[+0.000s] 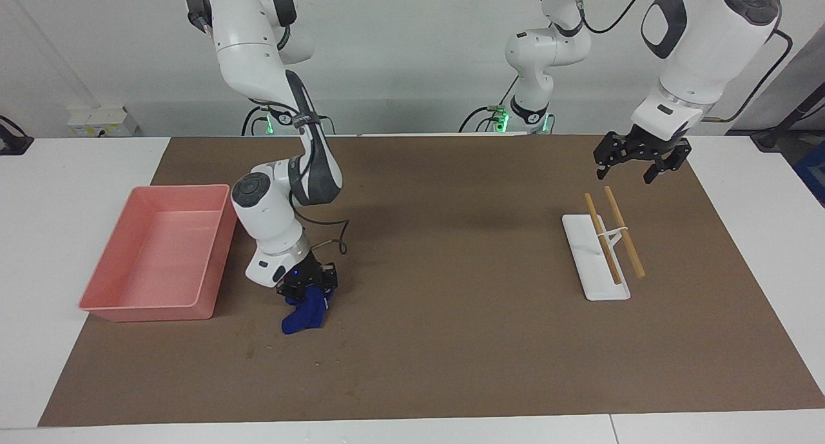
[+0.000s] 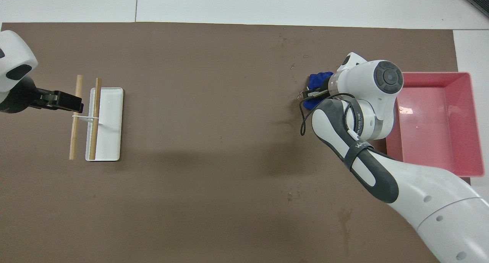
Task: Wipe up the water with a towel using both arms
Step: 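Wipe the towel across the water spill with the right gripper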
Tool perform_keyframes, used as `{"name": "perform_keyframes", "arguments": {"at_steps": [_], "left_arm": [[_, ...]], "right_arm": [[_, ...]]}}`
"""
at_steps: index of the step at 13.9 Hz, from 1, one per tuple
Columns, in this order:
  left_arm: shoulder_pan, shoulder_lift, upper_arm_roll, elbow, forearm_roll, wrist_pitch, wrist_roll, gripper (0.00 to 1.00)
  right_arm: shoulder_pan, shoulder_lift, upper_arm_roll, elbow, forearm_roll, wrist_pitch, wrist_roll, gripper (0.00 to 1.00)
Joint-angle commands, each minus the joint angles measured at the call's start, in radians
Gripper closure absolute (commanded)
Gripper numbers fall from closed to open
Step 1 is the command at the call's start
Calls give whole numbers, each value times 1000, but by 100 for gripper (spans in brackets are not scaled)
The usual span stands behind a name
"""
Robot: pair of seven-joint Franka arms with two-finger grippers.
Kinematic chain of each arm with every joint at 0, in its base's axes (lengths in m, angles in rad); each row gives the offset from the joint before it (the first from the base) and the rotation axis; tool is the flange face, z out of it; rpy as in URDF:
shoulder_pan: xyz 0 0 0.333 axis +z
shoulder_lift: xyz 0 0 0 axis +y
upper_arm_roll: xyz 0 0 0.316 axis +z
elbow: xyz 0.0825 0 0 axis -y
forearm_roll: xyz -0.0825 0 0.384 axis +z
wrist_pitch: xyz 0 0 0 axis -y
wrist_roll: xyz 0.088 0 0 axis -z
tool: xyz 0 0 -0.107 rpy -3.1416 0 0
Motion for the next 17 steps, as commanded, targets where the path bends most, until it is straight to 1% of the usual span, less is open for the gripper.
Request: {"name": "perform_keyframes", "arguments": {"at_steps": [1,3,5,6,12,15,17], "left_arm": [[11,-7,-9,21,25,-52,19,0],[0,-9,-9,16,32,-53,17,0],[0,-18,-9,-6,32,-35,11,0],[3,-18,-9,-8,32,-38,10,0],[3,-20,-11,-8,32,-38,10,0],[0,-20,-11,-8,32,-38,10,0],[-2,-20,-11,-8,32,-38,10,0]], "right_arm": [[-36,98,-3,44,-80,65,-34,100],[-19,101,-1,47,-62,85,-21,100],[-2,140,0,69,-66,104,28,100],[1,144,2,86,-65,113,48,100],[82,165,5,163,-63,91,209,100],[88,168,38,186,-26,78,243,100],[105,171,52,192,-2,78,298,100]]}}
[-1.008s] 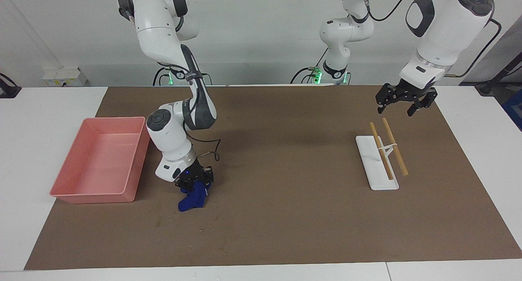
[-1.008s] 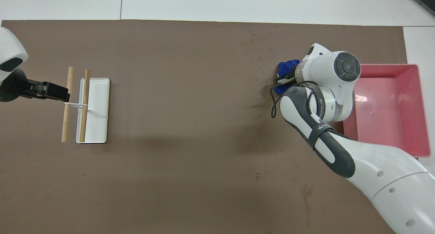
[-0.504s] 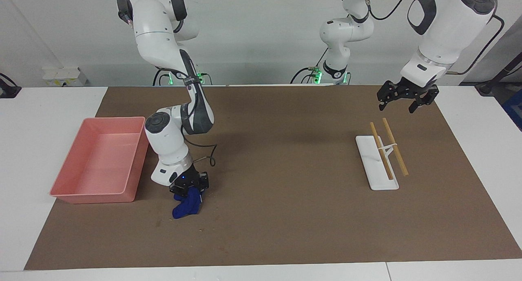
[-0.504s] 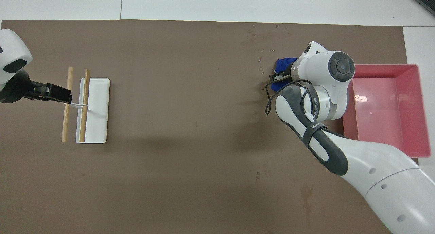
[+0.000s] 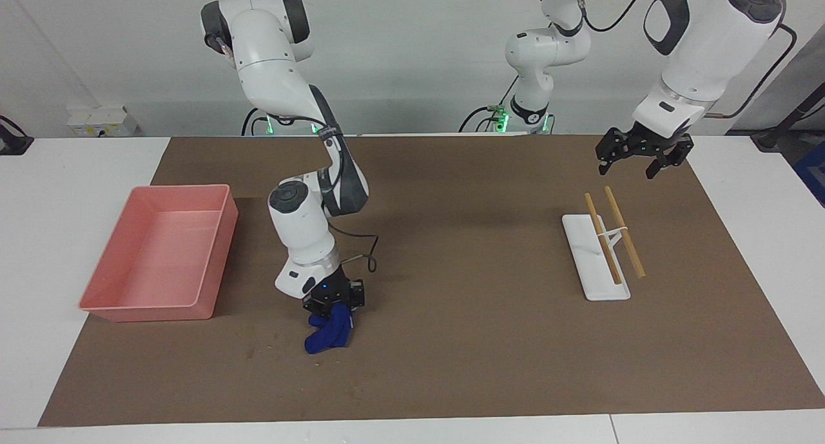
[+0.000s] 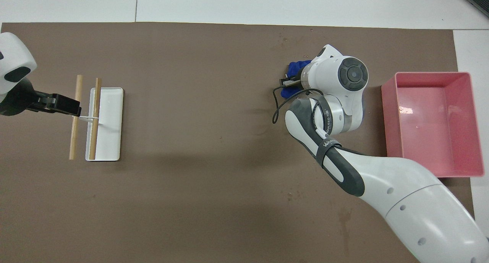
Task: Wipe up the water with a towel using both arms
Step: 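Wipe the towel across the water spill with the right gripper, then carry the towel into the pink bin with the right gripper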
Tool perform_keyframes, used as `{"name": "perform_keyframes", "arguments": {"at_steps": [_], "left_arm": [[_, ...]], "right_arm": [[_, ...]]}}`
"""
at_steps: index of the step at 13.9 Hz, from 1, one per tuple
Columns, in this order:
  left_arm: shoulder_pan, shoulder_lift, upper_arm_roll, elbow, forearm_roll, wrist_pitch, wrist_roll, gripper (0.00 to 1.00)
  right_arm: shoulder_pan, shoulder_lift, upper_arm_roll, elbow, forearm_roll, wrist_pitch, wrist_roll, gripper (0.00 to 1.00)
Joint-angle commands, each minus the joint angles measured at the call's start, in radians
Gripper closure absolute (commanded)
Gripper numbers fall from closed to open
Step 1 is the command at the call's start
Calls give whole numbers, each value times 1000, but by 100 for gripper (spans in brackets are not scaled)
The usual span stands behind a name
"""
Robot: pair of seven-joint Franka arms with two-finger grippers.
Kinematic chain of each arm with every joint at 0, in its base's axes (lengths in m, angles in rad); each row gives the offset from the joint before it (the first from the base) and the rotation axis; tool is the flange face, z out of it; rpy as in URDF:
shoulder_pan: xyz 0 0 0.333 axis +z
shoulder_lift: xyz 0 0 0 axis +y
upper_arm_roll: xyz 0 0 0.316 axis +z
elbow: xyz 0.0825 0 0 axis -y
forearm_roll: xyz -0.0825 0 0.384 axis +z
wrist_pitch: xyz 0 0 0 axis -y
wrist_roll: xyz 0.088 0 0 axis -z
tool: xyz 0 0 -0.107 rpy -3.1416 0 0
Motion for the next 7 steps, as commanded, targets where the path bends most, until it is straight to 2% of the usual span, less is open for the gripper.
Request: {"name": "perform_keyframes", "arguments": {"at_steps": [1,4,7], "left_arm": [[-1,-17,-1,-14,16,-9,5,0],[1,-17,-1,-14,16,-14,5,0],[-2,-14,-1,-8,16,-9,6,0]], "right_arm": [[31,52,30,37,39,5,86,100],[80,52,30,58,39,-7,194,100],[93,43,28,137,19,-166,219,100]]}}
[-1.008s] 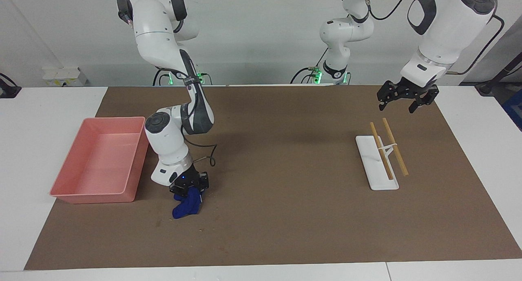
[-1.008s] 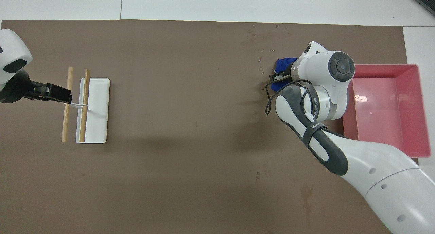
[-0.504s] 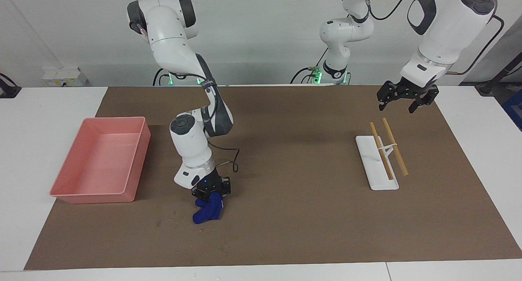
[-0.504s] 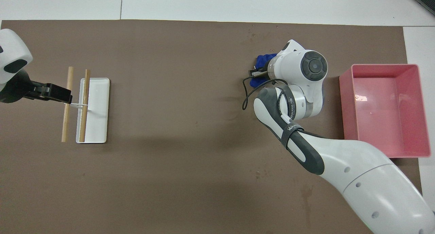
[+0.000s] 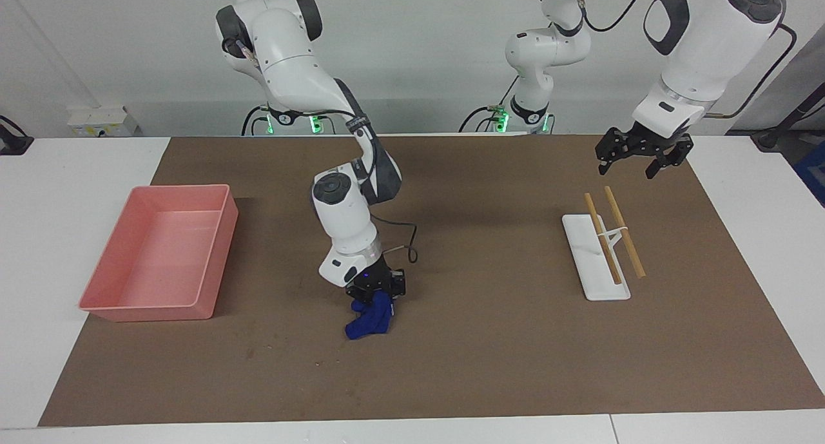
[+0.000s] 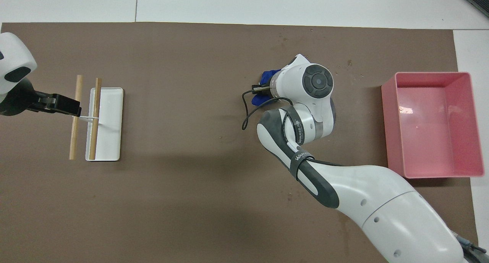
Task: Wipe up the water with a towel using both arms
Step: 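Carry the towel into the pink bin with the right gripper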
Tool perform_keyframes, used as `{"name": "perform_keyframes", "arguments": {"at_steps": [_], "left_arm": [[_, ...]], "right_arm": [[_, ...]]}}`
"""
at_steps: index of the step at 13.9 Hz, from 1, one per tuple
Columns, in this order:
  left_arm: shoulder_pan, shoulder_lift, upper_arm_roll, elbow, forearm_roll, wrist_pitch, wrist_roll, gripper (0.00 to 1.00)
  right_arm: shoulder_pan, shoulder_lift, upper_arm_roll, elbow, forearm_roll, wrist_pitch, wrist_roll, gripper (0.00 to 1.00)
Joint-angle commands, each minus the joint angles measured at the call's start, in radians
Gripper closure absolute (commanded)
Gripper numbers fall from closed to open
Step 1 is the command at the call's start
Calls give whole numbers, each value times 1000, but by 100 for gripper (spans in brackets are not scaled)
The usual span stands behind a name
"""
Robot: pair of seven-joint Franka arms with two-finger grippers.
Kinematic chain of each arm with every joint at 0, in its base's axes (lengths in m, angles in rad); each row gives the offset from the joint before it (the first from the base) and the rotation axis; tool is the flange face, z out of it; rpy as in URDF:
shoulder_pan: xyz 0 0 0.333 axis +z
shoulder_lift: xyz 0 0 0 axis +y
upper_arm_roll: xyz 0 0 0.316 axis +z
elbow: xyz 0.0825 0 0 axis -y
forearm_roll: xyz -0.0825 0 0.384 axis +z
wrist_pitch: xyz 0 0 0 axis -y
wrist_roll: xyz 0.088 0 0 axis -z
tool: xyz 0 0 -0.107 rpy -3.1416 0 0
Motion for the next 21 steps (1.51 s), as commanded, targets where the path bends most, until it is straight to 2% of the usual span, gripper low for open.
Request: {"name": "perform_keyframes", "arguments": {"at_steps": [1,5,10,13,16,19,21], "left_arm": [[-4,-15,1,-8,16,-10,6,0],[-103,-18,86,-8,16,-20,6,0],[-105,-20,93,-16,16,-16,5,0],[-103,-20,94,-16,16,-10,5,0],[-102,-20,94,-16,16,-10,5,0],[-102,-20,94,-16,16,-8,5,0],[-102,-22,94,-17,16,-28,5,0]], "right_arm": [[-22,15,7,111,11,-140,1,100],[-103,-79,4,108,-70,-307,-141,100],[-252,-271,1,104,-81,-678,-388,100],[-381,-363,1,64,-181,-791,-624,100],[-540,-408,1,-39,-211,-750,-940,100],[-591,-484,1,-262,-219,-499,-1054,100],[-614,-512,1,-336,-219,-420,-1135,100]]}}
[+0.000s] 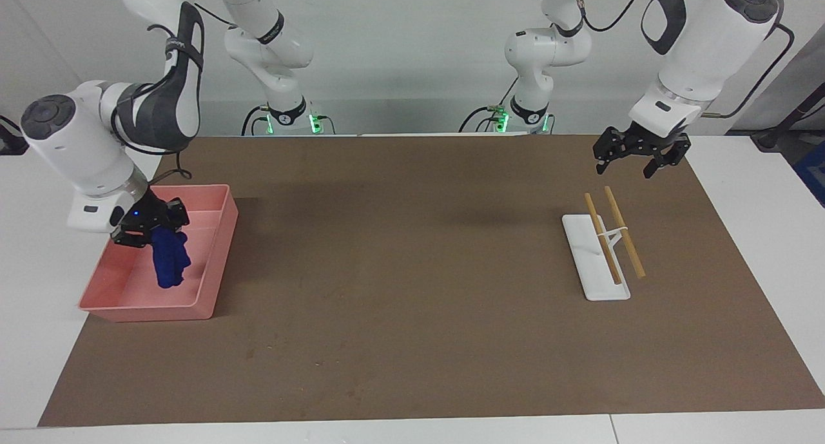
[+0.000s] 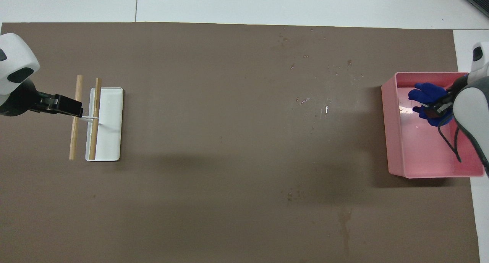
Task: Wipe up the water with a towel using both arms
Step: 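Carry the towel into the pink bin with the right gripper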
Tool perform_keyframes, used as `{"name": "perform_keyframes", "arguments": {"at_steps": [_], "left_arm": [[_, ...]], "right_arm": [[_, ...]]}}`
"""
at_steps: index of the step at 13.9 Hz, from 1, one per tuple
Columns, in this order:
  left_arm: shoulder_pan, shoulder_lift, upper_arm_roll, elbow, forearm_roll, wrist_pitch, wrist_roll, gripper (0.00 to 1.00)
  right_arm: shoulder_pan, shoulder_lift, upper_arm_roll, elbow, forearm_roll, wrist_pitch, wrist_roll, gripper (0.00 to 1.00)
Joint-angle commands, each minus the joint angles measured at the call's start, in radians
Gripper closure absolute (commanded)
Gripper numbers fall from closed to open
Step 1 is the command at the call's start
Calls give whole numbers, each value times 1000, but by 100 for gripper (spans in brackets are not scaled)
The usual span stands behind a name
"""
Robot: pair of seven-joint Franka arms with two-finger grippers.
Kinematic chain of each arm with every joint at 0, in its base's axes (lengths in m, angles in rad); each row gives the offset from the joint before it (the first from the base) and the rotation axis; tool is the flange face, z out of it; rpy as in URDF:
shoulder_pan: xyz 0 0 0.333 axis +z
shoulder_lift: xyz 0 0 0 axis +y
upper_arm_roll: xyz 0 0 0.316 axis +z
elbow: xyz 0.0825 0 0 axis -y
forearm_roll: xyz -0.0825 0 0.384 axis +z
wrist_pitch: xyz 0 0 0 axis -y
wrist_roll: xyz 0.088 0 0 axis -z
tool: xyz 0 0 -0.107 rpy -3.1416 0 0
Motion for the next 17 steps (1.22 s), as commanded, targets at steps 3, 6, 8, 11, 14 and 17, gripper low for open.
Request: {"name": "perform_keyframes", "arguments": {"at_steps": [3,6,8,11,14,17], "left_arm": [[-12,-29,13,4,16,-57,5,0],[-21,-34,13,-5,16,-44,5,0],[-19,-34,13,-5,16,-44,5,0],[-15,-36,13,-5,16,-44,5,0],[-15,-36,13,-5,16,-44,5,0],[-15,-36,13,-5,16,-44,5,0]], "right_arm": [[-21,-90,17,-131,-26,85,-72,36],[-29,-90,20,-105,-23,73,-90,0],[-14,-111,29,-42,-10,37,-80,0],[52,-200,121,33,-6,-99,128,0],[129,-257,161,79,0,-290,504,0],[134,-311,163,98,154,-444,768,0]]}}
